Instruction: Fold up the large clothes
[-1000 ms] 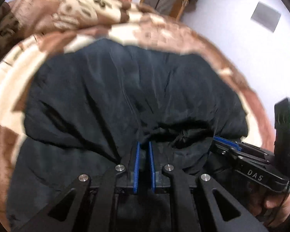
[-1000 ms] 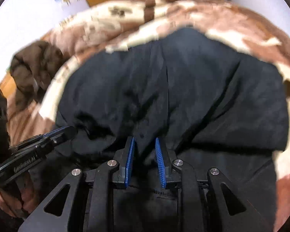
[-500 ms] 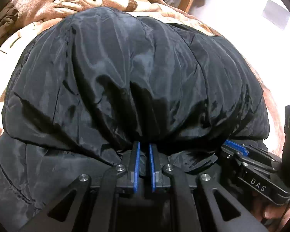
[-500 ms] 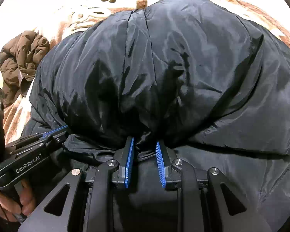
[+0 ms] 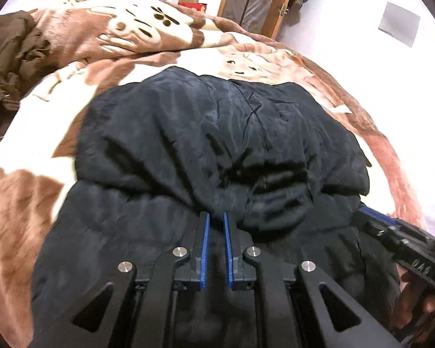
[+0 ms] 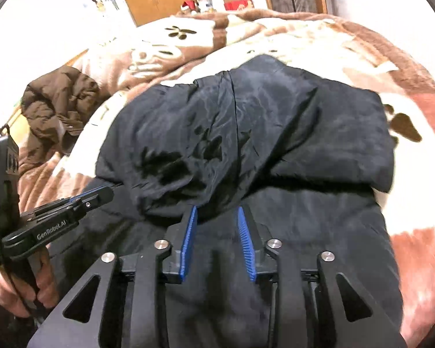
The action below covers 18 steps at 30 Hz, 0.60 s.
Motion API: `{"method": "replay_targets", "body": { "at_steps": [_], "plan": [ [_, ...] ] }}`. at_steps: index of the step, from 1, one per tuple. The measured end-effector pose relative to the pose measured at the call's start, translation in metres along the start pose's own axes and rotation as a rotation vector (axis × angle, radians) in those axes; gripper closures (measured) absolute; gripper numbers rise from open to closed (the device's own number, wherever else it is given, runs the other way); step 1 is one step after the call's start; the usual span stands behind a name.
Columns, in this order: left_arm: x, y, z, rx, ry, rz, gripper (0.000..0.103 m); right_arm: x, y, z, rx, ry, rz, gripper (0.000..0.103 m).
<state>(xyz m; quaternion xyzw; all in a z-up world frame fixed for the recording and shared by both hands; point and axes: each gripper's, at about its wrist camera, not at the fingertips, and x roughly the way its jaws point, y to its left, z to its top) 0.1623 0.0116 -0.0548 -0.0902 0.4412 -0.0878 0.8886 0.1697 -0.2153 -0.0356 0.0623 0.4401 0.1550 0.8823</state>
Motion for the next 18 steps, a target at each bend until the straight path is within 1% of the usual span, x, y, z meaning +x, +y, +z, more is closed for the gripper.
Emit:
{"method": "replay_targets", "body": {
  "at_steps": [4,6,8,9,11,15,17,18],
  "plan": [
    [-0.036,0.011,-0.028,-0.027,-0.006,0.01,0.093,-0.038,-0.001,-0.024,0.013,-0.022,-0.003,0.069],
    [-0.046,0.023,-0.034,-0.04,-0.013,0.01,0.093,-0.053,-0.001,-0.034,0.005,-0.027,-0.014,0.068],
    [-0.062,0.026,-0.044,-0.046,-0.025,0.01,0.093,-0.065,-0.001,-0.044,0.0,-0.027,-0.024,0.067],
    [-0.068,0.028,-0.047,-0.047,-0.032,0.013,0.093,-0.072,-0.005,-0.051,0.001,-0.026,-0.029,0.066],
    [-0.082,0.031,-0.056,-0.047,-0.044,0.016,0.093,-0.084,-0.011,-0.061,0.015,-0.029,-0.037,0.06],
    [-0.104,0.039,-0.068,-0.042,-0.062,0.033,0.092,-0.108,-0.028,-0.079,0.069,-0.046,-0.055,0.057],
    [-0.112,0.043,-0.074,-0.046,-0.067,0.041,0.077,-0.115,-0.036,-0.084,0.091,-0.05,-0.069,0.057],
    [-0.116,0.046,-0.076,-0.051,-0.073,0.043,0.065,-0.117,-0.04,-0.087,0.099,-0.051,-0.077,0.057]
  ]
}}
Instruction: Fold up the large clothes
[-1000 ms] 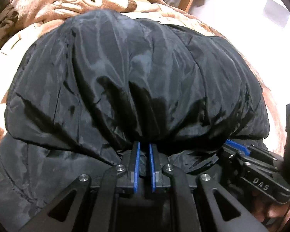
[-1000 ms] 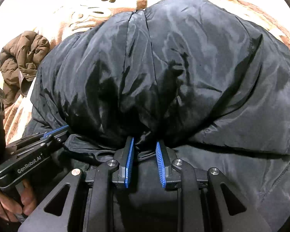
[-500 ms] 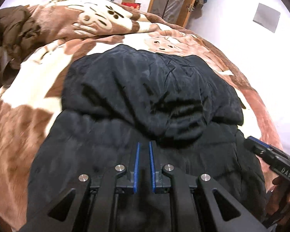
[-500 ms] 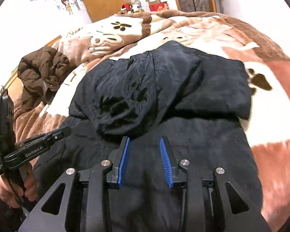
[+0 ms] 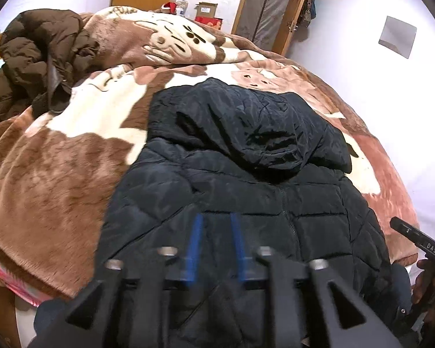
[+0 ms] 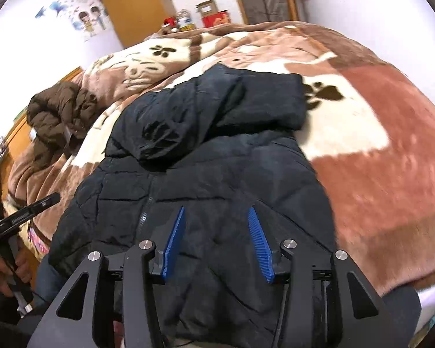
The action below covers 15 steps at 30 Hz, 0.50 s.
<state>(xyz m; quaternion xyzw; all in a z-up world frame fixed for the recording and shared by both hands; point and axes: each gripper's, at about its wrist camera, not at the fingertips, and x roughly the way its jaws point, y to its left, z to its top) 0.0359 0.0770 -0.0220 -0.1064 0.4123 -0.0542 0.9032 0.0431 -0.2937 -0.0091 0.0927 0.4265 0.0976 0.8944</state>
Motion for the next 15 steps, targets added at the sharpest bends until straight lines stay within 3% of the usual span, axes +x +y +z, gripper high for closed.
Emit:
{"method": "replay_targets", "body": {
  "at_steps": [1,10,15],
  "plan": [
    [-0.003,0.003,-0.002,-0.005,-0.007,0.001,0.06,-0.002,-0.004,-0.002,0.007,-0.002,-0.009,0.057],
    [-0.013,0.034,-0.008,-0.025,-0.014,0.07,0.057,-0.012,-0.047,-0.015,0.106,0.004,-0.057,0.056],
    [-0.011,0.054,-0.011,-0.044,-0.008,0.117,0.053,-0.009,-0.07,-0.023,0.166,0.029,-0.087,0.048]
  ]
}}
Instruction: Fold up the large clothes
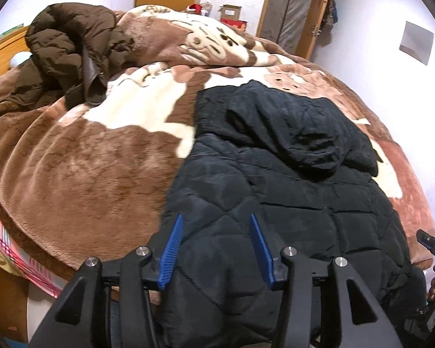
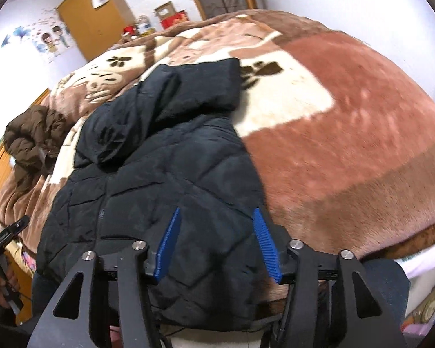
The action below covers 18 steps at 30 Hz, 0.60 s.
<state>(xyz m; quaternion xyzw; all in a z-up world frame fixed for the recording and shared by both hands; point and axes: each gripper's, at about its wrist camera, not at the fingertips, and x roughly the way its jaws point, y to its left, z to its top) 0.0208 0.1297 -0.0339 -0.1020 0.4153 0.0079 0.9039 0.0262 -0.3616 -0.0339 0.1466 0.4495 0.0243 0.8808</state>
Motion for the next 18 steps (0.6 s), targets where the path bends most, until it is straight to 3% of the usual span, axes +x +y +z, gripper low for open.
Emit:
{"method": "replay_targets", "body": {
  "at_steps": [7,18],
  "plan": [
    [0.026,0.029,-0.008,-0.04,0.064,0.048,0.051,0.018,-0.017,-0.006,0.043,0.067,-0.009,0.048],
    [0.059,0.04,-0.034,-0.083,0.182,-0.003,0.048,0.046,-0.025,-0.023,0.111,0.229,0.083,0.047]
  ]
}}
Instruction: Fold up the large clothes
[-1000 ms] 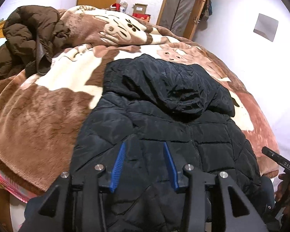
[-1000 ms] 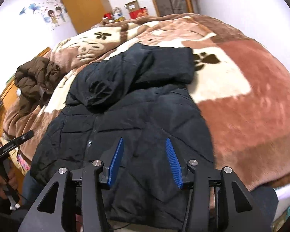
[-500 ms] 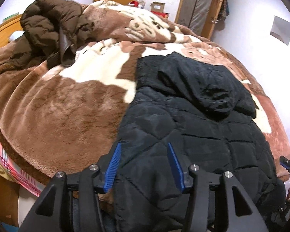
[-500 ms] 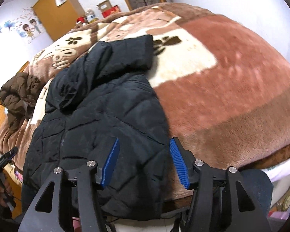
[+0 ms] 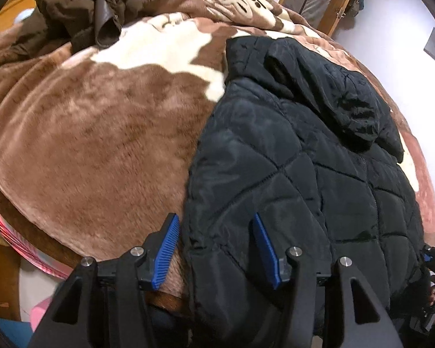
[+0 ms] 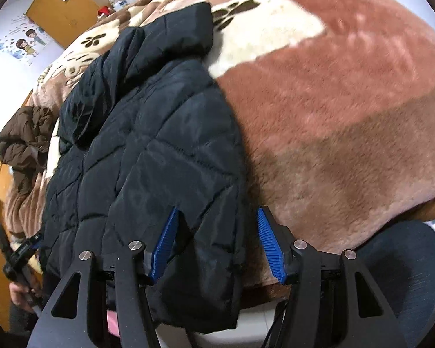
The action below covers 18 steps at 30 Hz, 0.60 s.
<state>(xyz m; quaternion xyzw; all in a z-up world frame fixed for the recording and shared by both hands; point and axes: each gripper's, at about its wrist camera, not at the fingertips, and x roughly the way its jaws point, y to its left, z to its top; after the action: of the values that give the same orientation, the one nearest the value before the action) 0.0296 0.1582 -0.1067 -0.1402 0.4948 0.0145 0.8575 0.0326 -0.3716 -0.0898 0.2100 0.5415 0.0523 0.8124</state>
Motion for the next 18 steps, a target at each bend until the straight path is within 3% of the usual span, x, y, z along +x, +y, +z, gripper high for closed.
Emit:
{"method": "replay_targets", "body": {
  "at_steps": [5,12,14,18],
  "plan": [
    [-0.001,-0.006,-0.011,0.012,0.021,-0.027,0.046,0.005,0.012,-0.01,-0.056,0.044,0.015,0.046],
    [0.007,-0.011,-0.013,0.018,0.046,-0.015,0.045,0.024,-0.005,-0.006,0.036,0.125,0.06,0.046],
    [0.007,-0.018,-0.013,0.048,0.042,0.019,0.046,0.021,0.001,-0.007,-0.004,0.108,0.049,0.056],
    [0.005,-0.033,-0.014,0.114,0.03,0.075,0.059,0.017,0.008,-0.007,-0.037,0.096,0.047,0.073]
  ]
}}
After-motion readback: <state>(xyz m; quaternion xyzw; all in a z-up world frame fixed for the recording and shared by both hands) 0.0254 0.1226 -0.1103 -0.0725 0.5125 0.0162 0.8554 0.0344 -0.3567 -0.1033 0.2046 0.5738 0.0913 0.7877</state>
